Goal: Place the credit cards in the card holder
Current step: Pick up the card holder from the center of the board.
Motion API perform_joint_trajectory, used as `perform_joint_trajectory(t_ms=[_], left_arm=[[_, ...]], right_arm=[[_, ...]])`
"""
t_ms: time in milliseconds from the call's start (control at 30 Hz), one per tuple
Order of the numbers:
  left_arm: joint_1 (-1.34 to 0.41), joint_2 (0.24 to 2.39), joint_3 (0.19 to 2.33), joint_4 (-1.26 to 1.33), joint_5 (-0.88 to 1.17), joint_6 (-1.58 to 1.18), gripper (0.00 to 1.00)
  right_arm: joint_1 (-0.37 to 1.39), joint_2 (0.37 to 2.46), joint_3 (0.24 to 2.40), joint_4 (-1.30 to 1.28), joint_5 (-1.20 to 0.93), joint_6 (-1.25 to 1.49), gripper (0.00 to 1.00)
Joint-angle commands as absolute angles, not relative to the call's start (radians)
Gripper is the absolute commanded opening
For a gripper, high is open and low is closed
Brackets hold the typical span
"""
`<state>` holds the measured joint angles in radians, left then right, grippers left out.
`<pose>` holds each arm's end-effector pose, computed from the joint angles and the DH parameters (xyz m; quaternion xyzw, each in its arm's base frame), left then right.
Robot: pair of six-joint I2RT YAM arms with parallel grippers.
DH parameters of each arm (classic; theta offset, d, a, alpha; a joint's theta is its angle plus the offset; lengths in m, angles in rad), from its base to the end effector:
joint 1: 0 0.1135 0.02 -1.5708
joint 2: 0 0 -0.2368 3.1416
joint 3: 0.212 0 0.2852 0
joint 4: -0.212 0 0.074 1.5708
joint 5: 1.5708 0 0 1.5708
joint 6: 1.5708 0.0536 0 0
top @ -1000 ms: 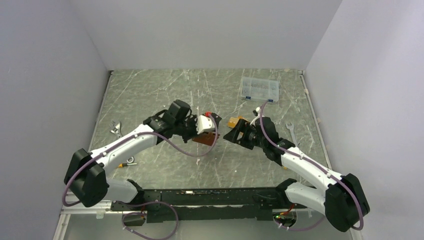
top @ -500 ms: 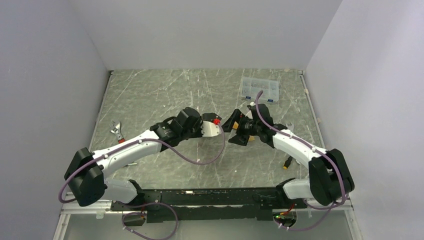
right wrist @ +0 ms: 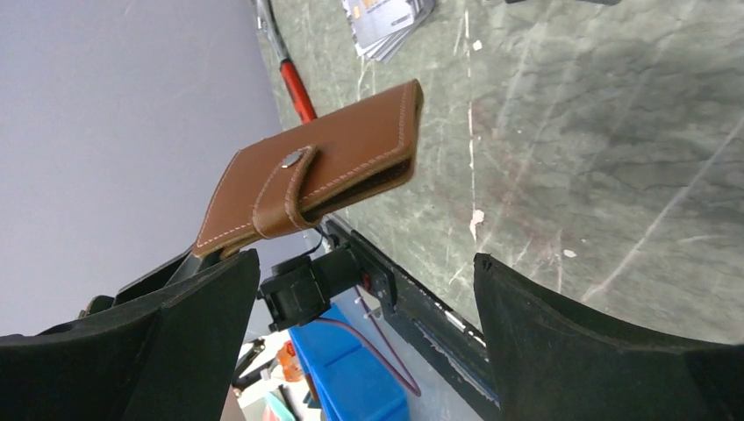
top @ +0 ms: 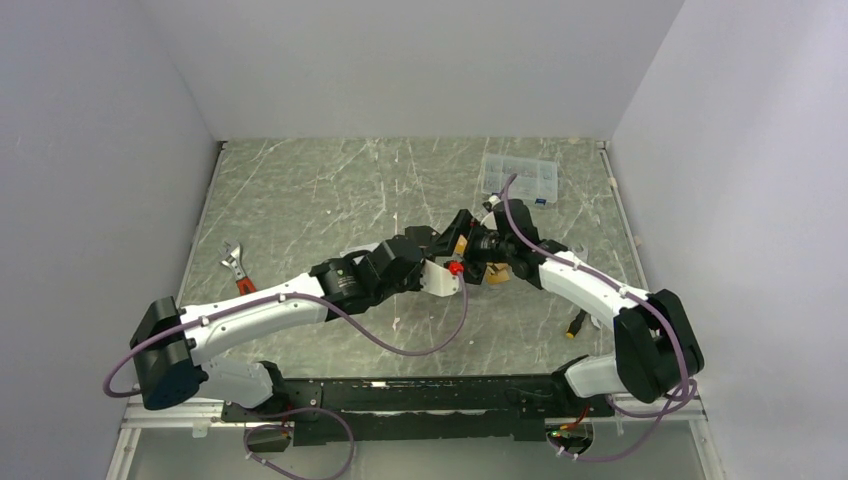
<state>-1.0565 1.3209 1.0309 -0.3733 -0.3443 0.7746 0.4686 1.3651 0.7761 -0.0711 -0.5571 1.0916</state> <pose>0.1849 -0.2905 0.2441 0.6564 0.5991 0.0918 0.4492 0.2827 0.1749 0.1670 0.1496 0.8590 0.4729 0.1269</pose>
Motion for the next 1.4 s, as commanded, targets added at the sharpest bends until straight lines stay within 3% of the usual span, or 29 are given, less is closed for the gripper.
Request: perform_joint_trajectory(t_ms=[0,700,1067,1367], left_arm=[[-1.091,1.280,1.026,-0.345,-0.397,0.785,0.00],[-1.100,1.251,1.010,-0.384,-0.381,0.828,0.00],[-1.100,1.256,1.014,-0.413,-0.365,0.809,0.00],[-1.100,1.297,1.031,-0.277,-0.443,0.858,0.00]], right_arm=[[0.487,1.358,0.807,-0.024,-0.551,1.136,0.94],[0.511,1.335,0.799,0.008,-0.446,1.273,0.88],[0.483,1.221,0.746,-0.031,-0.375,1.360,0.89],[0.529,1.253,0.721,-0.038,-0.349,1.505,0.88]])
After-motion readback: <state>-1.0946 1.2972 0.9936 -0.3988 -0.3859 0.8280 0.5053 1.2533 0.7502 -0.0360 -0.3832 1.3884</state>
